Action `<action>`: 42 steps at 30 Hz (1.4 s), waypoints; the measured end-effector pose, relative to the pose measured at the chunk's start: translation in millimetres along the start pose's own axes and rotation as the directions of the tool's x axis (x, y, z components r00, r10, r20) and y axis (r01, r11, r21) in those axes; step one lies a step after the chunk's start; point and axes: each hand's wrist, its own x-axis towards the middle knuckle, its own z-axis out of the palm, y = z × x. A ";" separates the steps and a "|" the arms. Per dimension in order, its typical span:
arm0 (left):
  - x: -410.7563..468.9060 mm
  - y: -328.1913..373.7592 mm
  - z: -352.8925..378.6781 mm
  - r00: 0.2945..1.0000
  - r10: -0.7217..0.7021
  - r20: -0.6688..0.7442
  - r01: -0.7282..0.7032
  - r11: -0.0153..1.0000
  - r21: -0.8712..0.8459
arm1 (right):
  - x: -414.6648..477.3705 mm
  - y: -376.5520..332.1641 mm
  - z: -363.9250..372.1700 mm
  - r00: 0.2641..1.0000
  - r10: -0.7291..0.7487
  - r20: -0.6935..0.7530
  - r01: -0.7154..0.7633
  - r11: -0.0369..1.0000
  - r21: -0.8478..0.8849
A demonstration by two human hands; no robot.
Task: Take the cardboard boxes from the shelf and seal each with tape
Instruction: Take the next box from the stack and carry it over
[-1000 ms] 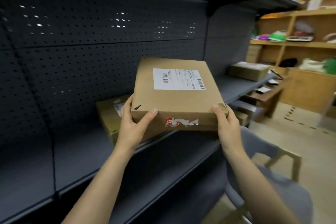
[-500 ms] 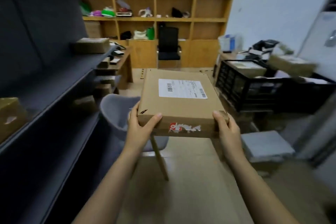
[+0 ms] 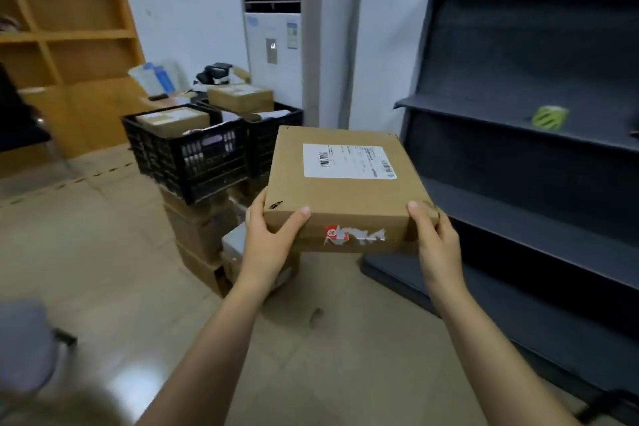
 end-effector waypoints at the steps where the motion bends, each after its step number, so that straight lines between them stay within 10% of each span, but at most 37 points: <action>1: 2.0 1.9 29.4 1.000 0.004 0.028 -0.004 1.000 -0.015 | 11.5 -1.4 -23.0 0.999 -0.008 -0.036 0.008 1.000 -0.008; 14: 81.1 12.7 288.7 0.949 0.070 0.307 -0.043 0.995 -0.095 | 162.2 1.9 -190.8 0.946 -0.052 -0.320 0.057 0.998 0.006; 42: 527.6 -23.5 666.9 0.880 0.140 0.455 -0.054 0.979 -0.196 | 707.3 42.2 -223.1 0.866 -0.181 -0.465 0.142 0.983 -0.117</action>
